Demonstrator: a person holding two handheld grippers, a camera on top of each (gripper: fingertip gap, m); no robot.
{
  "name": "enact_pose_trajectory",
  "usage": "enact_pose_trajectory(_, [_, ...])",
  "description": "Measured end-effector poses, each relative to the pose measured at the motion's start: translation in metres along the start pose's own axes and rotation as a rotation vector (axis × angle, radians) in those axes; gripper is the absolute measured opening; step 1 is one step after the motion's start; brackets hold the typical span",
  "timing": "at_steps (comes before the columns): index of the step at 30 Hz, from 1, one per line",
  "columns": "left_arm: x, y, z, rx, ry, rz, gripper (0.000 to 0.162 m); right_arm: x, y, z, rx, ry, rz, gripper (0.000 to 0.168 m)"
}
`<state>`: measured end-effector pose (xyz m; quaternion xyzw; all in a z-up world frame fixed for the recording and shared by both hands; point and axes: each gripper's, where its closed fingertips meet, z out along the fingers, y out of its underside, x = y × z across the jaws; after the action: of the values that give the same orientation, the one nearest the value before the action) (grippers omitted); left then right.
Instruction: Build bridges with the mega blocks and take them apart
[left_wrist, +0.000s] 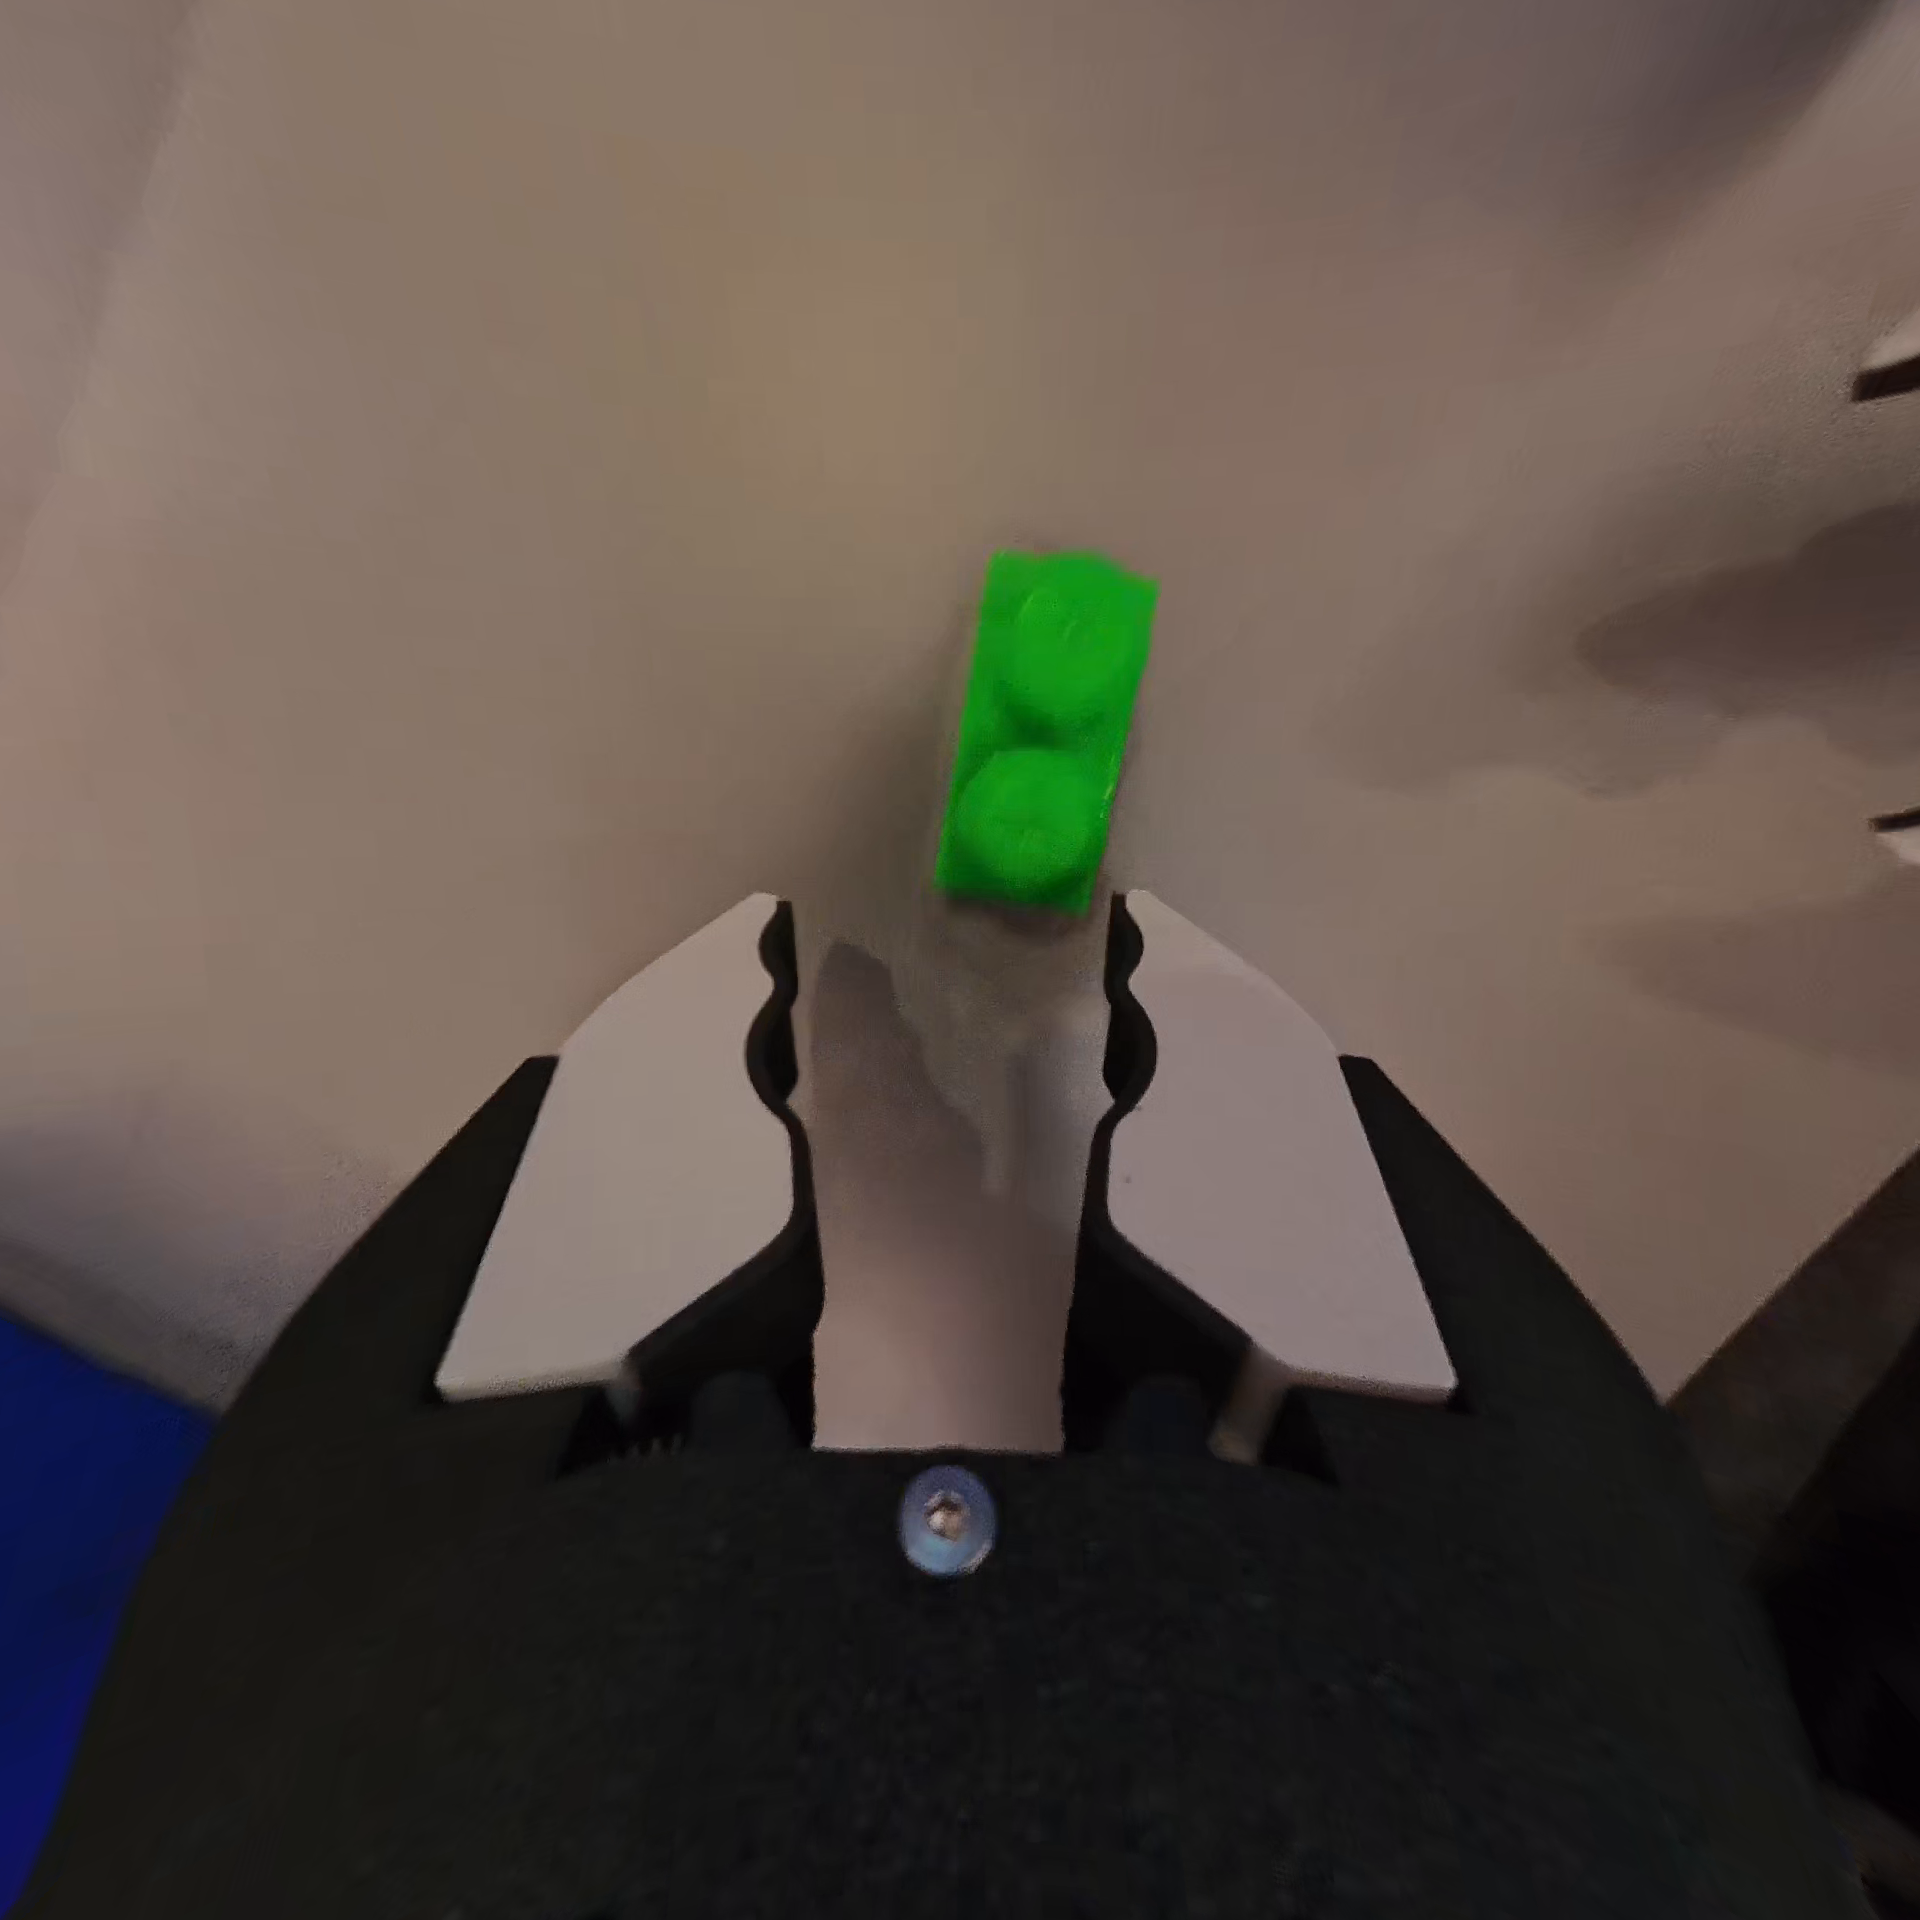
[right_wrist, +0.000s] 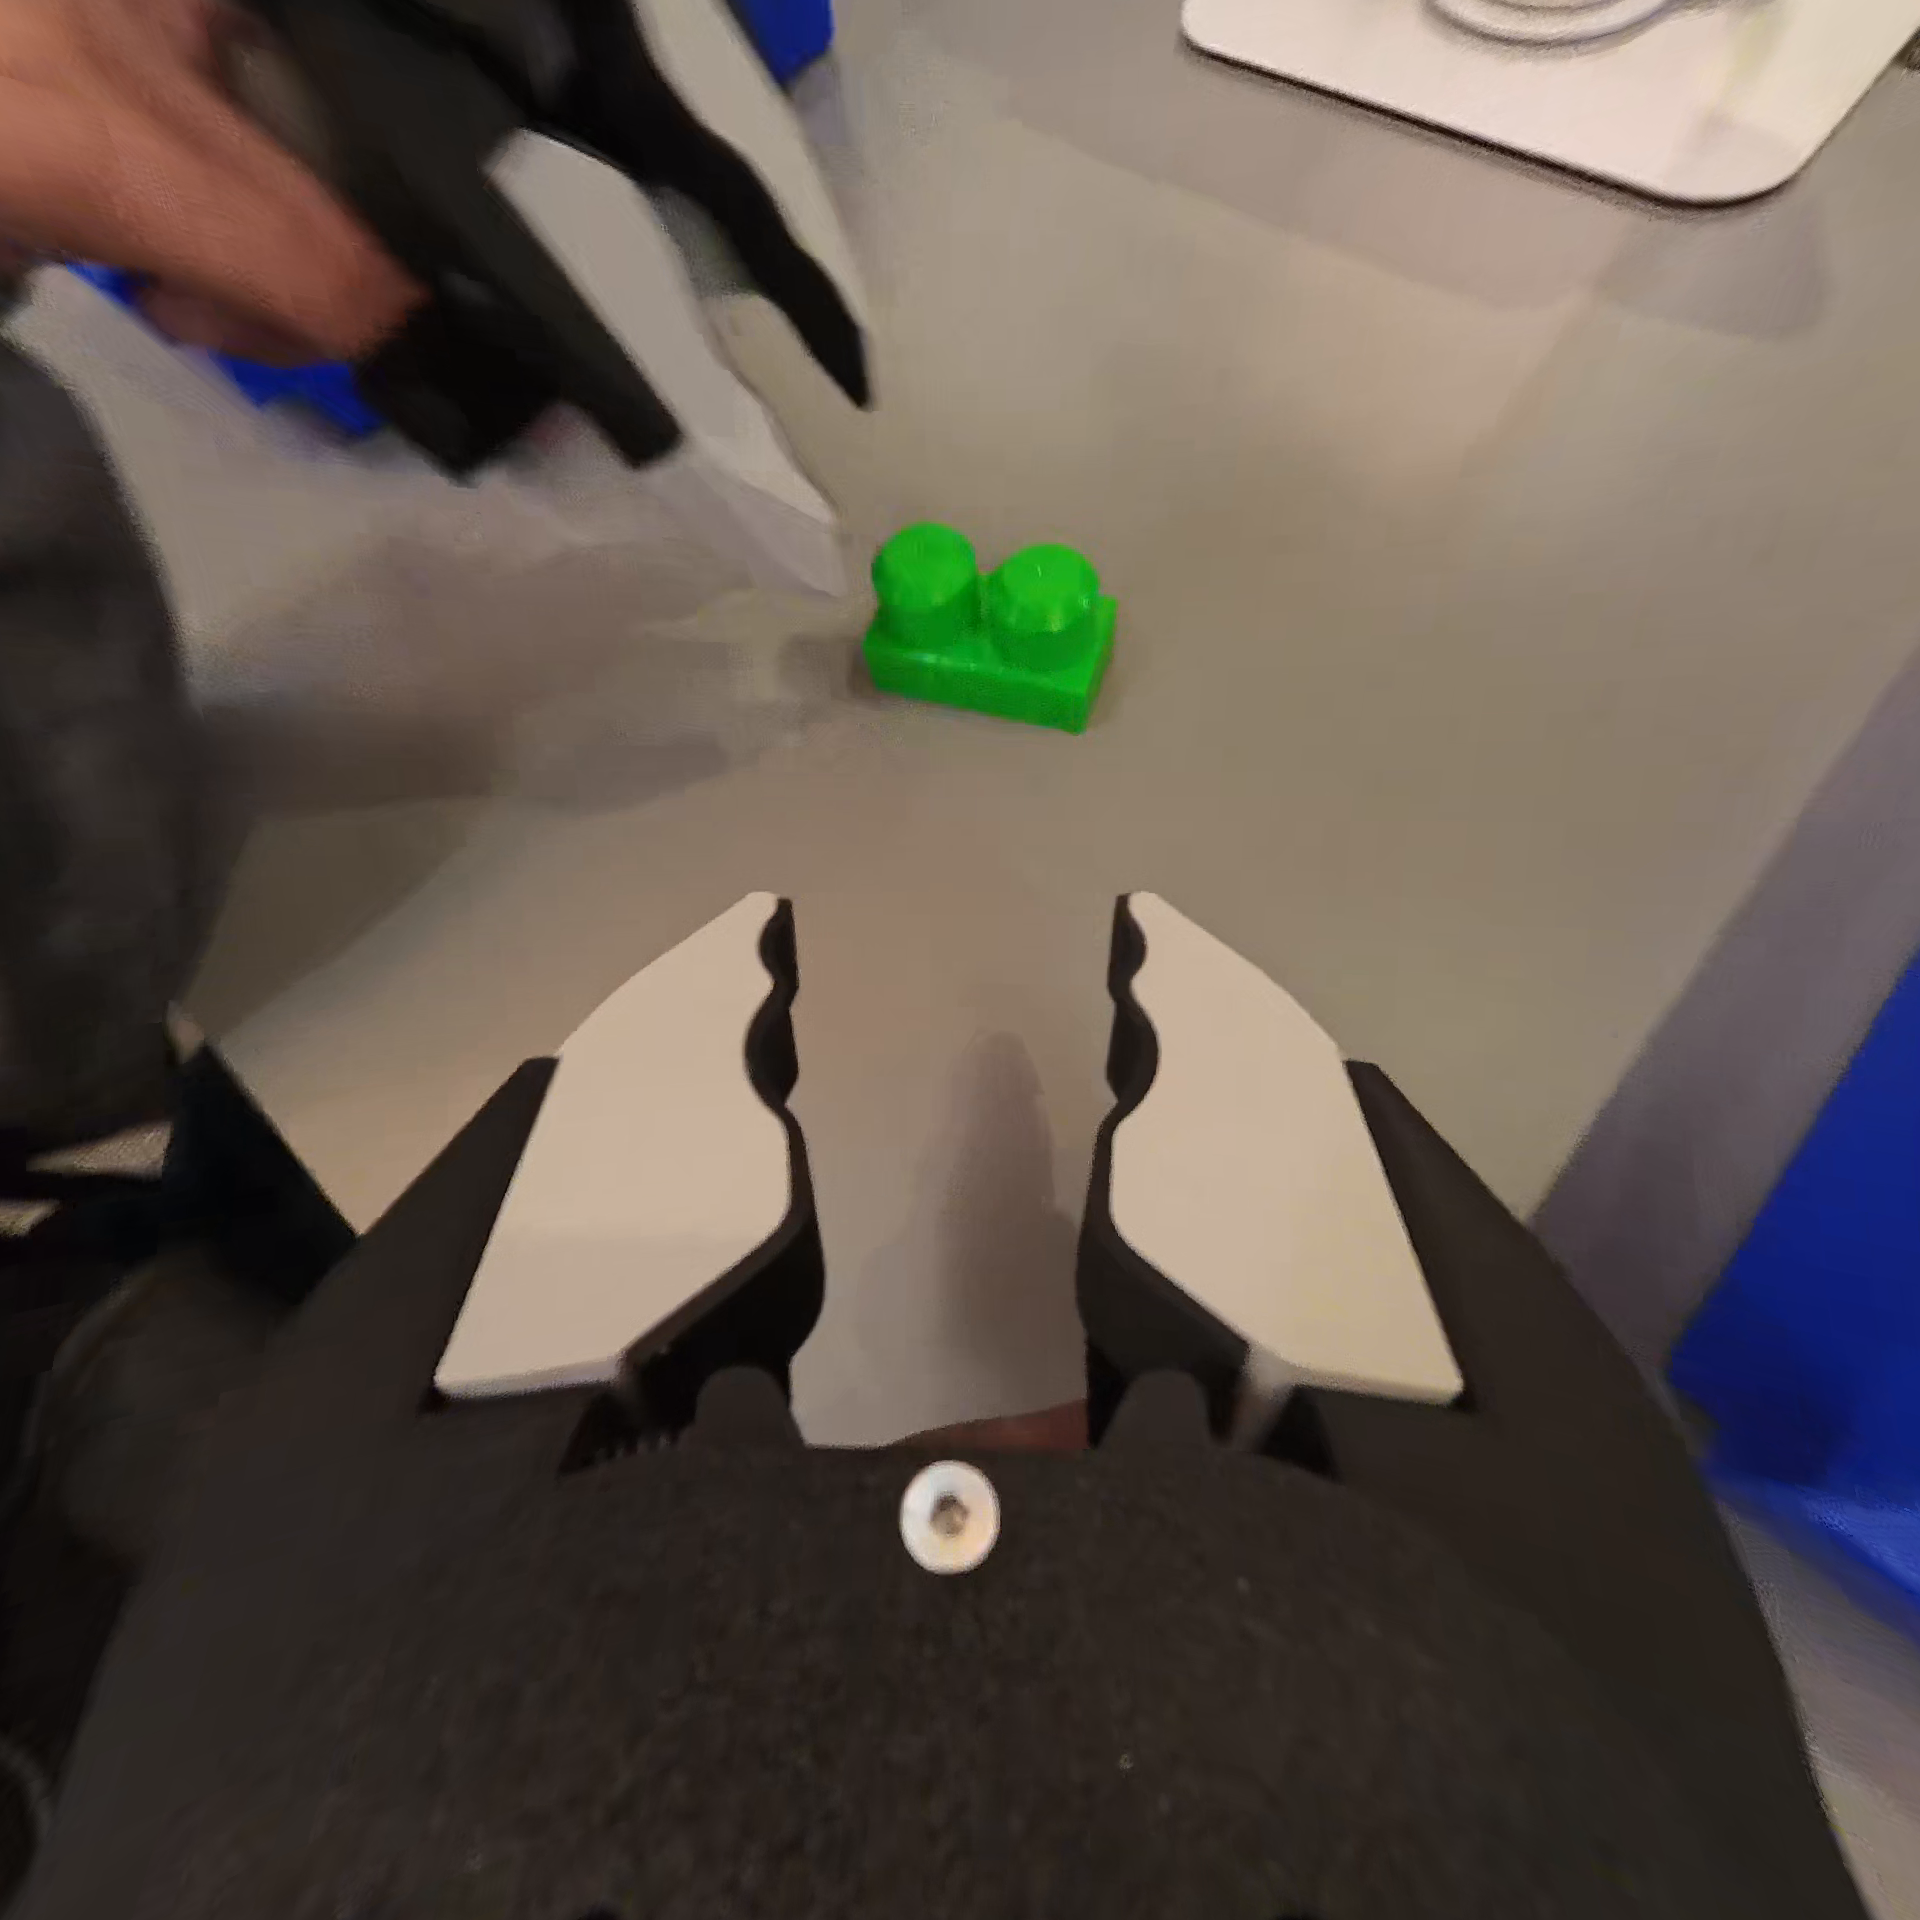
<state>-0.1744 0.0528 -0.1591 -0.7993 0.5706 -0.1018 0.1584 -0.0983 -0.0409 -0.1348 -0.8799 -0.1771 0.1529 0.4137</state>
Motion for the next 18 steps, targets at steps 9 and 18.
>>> enact_pose_trajectory(9, [0.026,0.082,-0.103,0.678,0.025,-0.416,0.054,0.001,-0.027,0.081,-0.077,0.343,0.018,0.077])
enact_pose_trajectory(18, [0.088,0.122,-0.081,0.730,0.043,-0.358,0.049,0.017,-0.023,0.115,-0.171,0.335,0.145,0.071])
